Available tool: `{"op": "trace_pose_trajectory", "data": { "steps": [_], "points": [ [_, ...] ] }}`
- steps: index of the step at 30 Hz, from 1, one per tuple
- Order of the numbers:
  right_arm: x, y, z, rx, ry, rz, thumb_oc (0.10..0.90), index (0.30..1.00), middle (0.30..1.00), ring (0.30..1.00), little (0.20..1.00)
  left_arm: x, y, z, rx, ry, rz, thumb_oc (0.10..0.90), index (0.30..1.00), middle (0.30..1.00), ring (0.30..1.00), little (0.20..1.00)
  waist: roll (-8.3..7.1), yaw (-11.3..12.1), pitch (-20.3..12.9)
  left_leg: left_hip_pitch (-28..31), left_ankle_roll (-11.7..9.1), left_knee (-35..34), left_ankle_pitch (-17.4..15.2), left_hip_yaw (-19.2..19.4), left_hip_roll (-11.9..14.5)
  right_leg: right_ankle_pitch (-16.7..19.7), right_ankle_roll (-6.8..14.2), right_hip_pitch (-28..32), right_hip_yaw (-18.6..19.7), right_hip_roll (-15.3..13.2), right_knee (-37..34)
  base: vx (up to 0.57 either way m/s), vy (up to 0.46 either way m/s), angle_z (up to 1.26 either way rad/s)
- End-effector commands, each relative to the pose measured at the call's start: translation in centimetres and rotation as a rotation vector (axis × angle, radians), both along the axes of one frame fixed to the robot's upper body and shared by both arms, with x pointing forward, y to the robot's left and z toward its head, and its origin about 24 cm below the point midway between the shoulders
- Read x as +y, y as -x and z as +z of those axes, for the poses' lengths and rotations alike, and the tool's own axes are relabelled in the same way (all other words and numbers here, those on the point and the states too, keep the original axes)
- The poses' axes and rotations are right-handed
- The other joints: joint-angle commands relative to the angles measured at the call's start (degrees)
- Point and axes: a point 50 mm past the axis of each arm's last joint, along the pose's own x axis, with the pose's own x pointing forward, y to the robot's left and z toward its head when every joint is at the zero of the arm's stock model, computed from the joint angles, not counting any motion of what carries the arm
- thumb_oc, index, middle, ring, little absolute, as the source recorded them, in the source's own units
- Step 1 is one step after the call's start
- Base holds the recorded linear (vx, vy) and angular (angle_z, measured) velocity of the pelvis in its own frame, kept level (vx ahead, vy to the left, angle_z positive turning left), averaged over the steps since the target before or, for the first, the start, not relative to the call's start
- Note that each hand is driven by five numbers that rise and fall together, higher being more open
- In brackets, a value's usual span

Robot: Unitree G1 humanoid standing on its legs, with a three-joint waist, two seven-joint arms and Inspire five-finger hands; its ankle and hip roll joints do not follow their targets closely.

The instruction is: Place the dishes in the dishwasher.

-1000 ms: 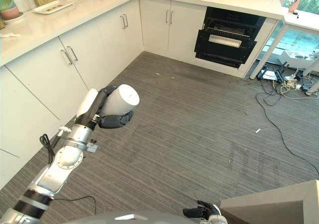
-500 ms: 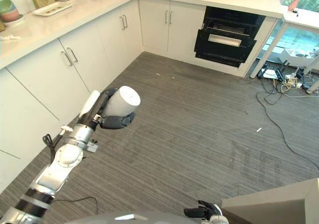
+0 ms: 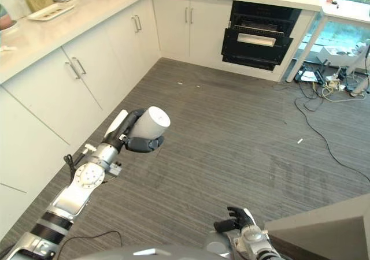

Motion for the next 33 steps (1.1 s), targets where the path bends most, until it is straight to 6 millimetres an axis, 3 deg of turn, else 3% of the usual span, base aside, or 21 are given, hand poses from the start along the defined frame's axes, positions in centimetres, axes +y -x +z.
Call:
{"op": "trace_pose_trajectory", "data": {
  "steps": [1, 5, 9, 10, 12, 13, 14, 15, 16, 17, 18, 20, 21, 22, 23, 24, 25, 27, 31, 32, 33],
  "points": [
    [0.6, -2.4, 1.4, -0.132, 0.009, 0.034, 0.800, 0.900, 0.900, 0.900, 0.900, -0.6, -1.3, 6.6, -0.323, 0.036, -0.038, 0.400, 0.300, 0.300, 0.300, 0.300, -0.97, -2.37, 0.08, 3.06, -2.29, 0.31, -6.00, -1.12, -0.33, 12.86, 1.15, -1.34, -4.39, 5.56, -25.02, 0.36, 0.008, 0.46],
    [0.4, -4.1, 2.7, -0.218, 0.037, 0.068, 0.800, 0.900, 0.900, 0.900, 0.900, -0.5, -1.4, 6.5, -0.334, -0.002, -0.018, 0.400, 0.300, 0.300, 0.300, 0.300, -1.61, -3.08, -0.64, 7.25, -3.34, 0.31, -9.48, -2.00, -0.71, 15.19, 1.96, -4.06, -12.07, 6.28, -35.15, 0.48, -0.027, 0.54],
    [0.2, -3.7, 2.6, -0.214, 0.056, 0.094, 0.800, 0.900, 0.900, 0.900, 0.900, -0.4, -1.0, 6.3, -0.330, -0.012, -0.025, 0.400, 0.300, 0.300, 0.300, 0.300, -1.22, -3.23, -2.45, 10.31, -3.78, 3.66, -11.96, -3.24, 0.30, 14.87, 1.00, -1.84, -14.57, 8.08, -36.36, 0.44, -0.065, 0.25],
    [0.1, -3.1, 2.4, -0.196, 0.061, 0.094, 0.800, 0.900, 0.900, 0.900, 0.900, -0.5, -0.9, 6.0, -0.318, -0.013, -0.028, 0.400, 0.300, 0.300, 0.300, 0.300, -1.41, -3.48, -2.99, 9.82, -4.56, 7.77, -10.92, -3.68, -0.18, 16.36, -0.25, -0.04, -14.88, 8.31, -36.46, 0.78, -0.145, 0.32],
    [-0.5, -2.1, 2.0, -0.159, 0.089, 0.115, 0.800, 0.900, 0.900, 0.900, 0.900, -0.5, -0.7, 5.8, -0.308, -0.007, -0.031, 0.400, 0.300, 0.300, 0.300, 0.300, -0.52, -3.74, -4.26, 6.30, -9.66, 22.10, -2.79, -2.98, 0.64, 16.06, -2.93, 5.08, -12.37, 10.88, -37.11, 0.68, -0.140, 0.26],
    [-0.5, -2.1, 2.0, -0.160, 0.089, 0.115, 0.800, 0.900, 0.900, 0.900, 0.900, -0.5, -0.7, 5.8, -0.309, -0.007, -0.031, 0.400, 0.300, 0.300, 0.300, 0.300, -0.85, -3.93, -4.34, 5.90, -9.63, 22.29, -2.54, -3.20, 0.30, 16.29, -2.95, 4.91, -12.50, 10.46, -37.18, 0.30, -0.094, 0.15],
    [-0.6, -1.9, 1.8, -0.146, 0.095, 0.119, 0.800, 0.900, 0.900, 0.900, 0.900, -0.3, -0.7, 5.7, -0.300, -0.003, -0.024, 0.400, 0.300, 0.300, 0.300, 0.300, -0.94, -3.56, -3.84, 1.90, -12.59, 31.02, 3.78, -2.68, 1.13, 15.10, -4.34, 6.84, -12.30, 10.55, -36.41, 0.39, -0.138, -0.02],
    [-1.1, -1.4, 1.5, -0.113, 0.116, 0.111, 0.800, 0.900, 0.900, 0.900, 0.900, 0.2, -0.7, 5.9, -0.302, 0.009, -0.002, 0.400, 0.300, 0.300, 0.300, 0.300, -2.16, -2.13, -2.44, -4.69, -15.68, 47.61, 9.98, -1.86, 0.59, 13.64, -6.24, 10.68, -11.85, 10.03, -36.40, 0.39, -0.134, -0.05],
    [-1.0, -1.5, 1.5, -0.115, 0.115, 0.110, 0.800, 0.900, 0.900, 0.900, 0.900, 0.1, -0.8, 5.9, -0.303, 0.008, -0.003, 0.400, 0.300, 0.300, 0.300, 0.300, -2.45, -2.27, -2.44, -5.19, -15.58, 47.94, 10.20, -1.95, 0.29, 13.83, -6.26, 10.43, -11.99, 9.68, -36.36, 0.55, -0.206, -0.20],
    [-1.3, -1.0, 1.1, -0.080, 0.133, 0.101, 0.800, 0.900, 0.900, 0.900, 0.900, 0.2, -1.0, 6.0, -0.305, 0.015, 0.008, 0.400, 0.300, 0.300, 0.300, 0.300, -3.90, -1.03, -1.56, -11.71, -13.47, 54.70, 7.61, 2.26, 2.92, 11.70, -7.52, 14.28, -10.47, 9.83, -37.31, 0.42, -0.132, -0.18],
    [-1.2, -0.7, 0.9, -0.062, 0.134, 0.100, 0.800, 0.900, 0.900, 0.900, 0.900, 0.0, -1.1, 6.1, -0.312, 0.026, 0.002, 0.400, 0.300, 0.300, 0.300, 0.300, -4.20, -0.42, -1.68, -13.93, -11.79, 53.74, 5.53, 3.67, 4.16, 11.13, -7.50, 15.51, -9.85, 9.87, -37.61, 0.61, -0.120, -0.22],
    [-0.7, -0.5, 0.5, -0.041, 0.127, 0.108, 0.800, 0.900, 0.900, 0.900, 0.900, 0.1, -1.0, 6.0, -0.311, 0.037, 0.017, 0.400, 0.300, 0.300, 0.300, 0.300, -4.46, 1.51, -1.47, -17.39, -9.21, 44.15, 1.76, 5.87, 5.42, 9.69, -6.55, 17.68, -8.68, 9.93, -38.00, 0.38, 0.035, -0.26],
    [-0.7, -0.5, 0.5, -0.041, 0.127, 0.108, 0.800, 0.900, 0.900, 0.900, 0.900, 0.1, -1.0, 6.0, -0.311, 0.037, 0.017, 0.400, 0.300, 0.300, 0.300, 0.300, -4.46, 1.51, -1.47, -17.39, -9.21, 44.15, 1.76, 5.87, 5.42, 9.69, -6.55, 17.68, -8.68, 9.93, -38.00, 0.26, 0.079, -0.47],
    [-0.5, -0.7, 0.5, -0.044, 0.125, 0.124, 0.800, 0.900, 0.900, 0.900, 0.900, 0.2, -0.9, 6.1, -0.316, 0.043, 0.020, 0.400, 0.300, 0.300, 0.300, 0.300, -4.66, 2.13, -1.28, -17.62, -8.60, 38.09, 0.55, 6.32, 6.22, 9.05, -5.79, 18.36, -7.98, 9.57, -38.00, 0.27, 0.108, -0.53],
    [-0.3, -0.8, 0.6, -0.046, 0.125, 0.138, 0.800, 0.900, 0.900, 0.900, 0.900, 0.2, -0.8, 6.1, -0.319, 0.042, 0.024, 0.400, 0.300, 0.300, 0.300, 0.300, -5.14, 2.68, -1.11, -17.93, -8.36, 29.60, 0.68, 7.28, 7.84, 8.49, -4.92, 19.36, -7.74, 8.62, -38.00, 0.27, 0.108, -0.53],
    [-0.3, -0.8, 0.6, -0.046, 0.125, 0.138, 0.800, 0.900, 0.900, 0.900, 0.900, 0.2, -0.8, 6.1, -0.319, 0.042, 0.024, 0.400, 0.300, 0.300, 0.300, 0.300, -5.14, 2.68, -1.11, -17.93, -8.36, 29.60, 0.68, 7.28, 7.84, 8.49, -4.92, 19.36, -7.74, 8.62, -38.00, 0.53, 0.249, -0.80],
    [-0.6, -0.8, 0.5, -0.035, 0.141, 0.146, 0.800, 0.900, 0.900, 0.900, 0.900, 0.6, -0.7, 5.8, -0.312, 0.043, 0.046, 0.400, 0.300, 0.300, 0.300, 0.300, -4.56, 4.31, -0.84, -16.96, -9.35, 11.02, 4.79, 4.91, 10.55, 5.96, -3.87, 22.24, -6.28, 8.59, -38.00, 0.52, 0.268, -0.69],
    [-0.7, -0.5, 0.4, -0.022, 0.149, 0.148, 0.800, 0.900, 0.900, 0.900, 0.900, 0.9, -0.6, 5.6, -0.305, 0.037, 0.057, 0.400, 0.300, 0.300, 0.300, 0.300, -4.19, 4.83, -0.71, -19.06, -10.72, 4.68, 7.48, 1.31, 13.25, 3.93, -3.46, 23.84, -4.50, 8.19, -38.00, 0.54, 0.288, -0.79],
    [-0.8, -0.2, 0.2, -0.011, 0.150, 0.140, 0.800, 0.900, 0.900, 0.900, 0.900, 1.4, -0.2, 5.5, -0.303, 0.035, 0.071, 0.400, 0.300, 0.300, 0.300, 0.300, -3.07, 4.84, -1.36, -18.73, -12.82, 1.78, 9.97, -0.51, 14.71, 2.26, -2.52, 26.47, -1.93, 7.78, -38.00, 0.33, 0.216, -0.73],
    [-1.0, 0.5, 0.0, 0.007, 0.150, 0.128, 0.800, 0.900, 0.900, 0.900, 0.900, 1.5, -0.1, 5.3, -0.293, 0.039, 0.074, 0.400, 0.300, 0.300, 0.300, 0.300, -2.33, 4.82, -2.45, -18.01, -13.42, 3.34, 11.60, 0.22, 15.04, 1.71, -1.48, 28.25, -1.41, 6.53, -37.95, 0.54, 0.465, -0.34],
    [-1.0, 0.7, -0.1, 0.010, 0.144, 0.119, 0.800, 0.900, 0.900, 0.900, 0.900, 1.4, -0.2, 5.3, -0.292, 0.035, 0.066, 0.400, 0.300, 0.300, 0.300, 0.300, -2.42, 4.53, -2.91, -17.98, -12.95, 4.61, 11.05, 0.16, 14.41, 1.86, -1.30, 28.45, -0.94, 5.33, -36.22, 0.55, 0.503, -0.29]
  ]
}}
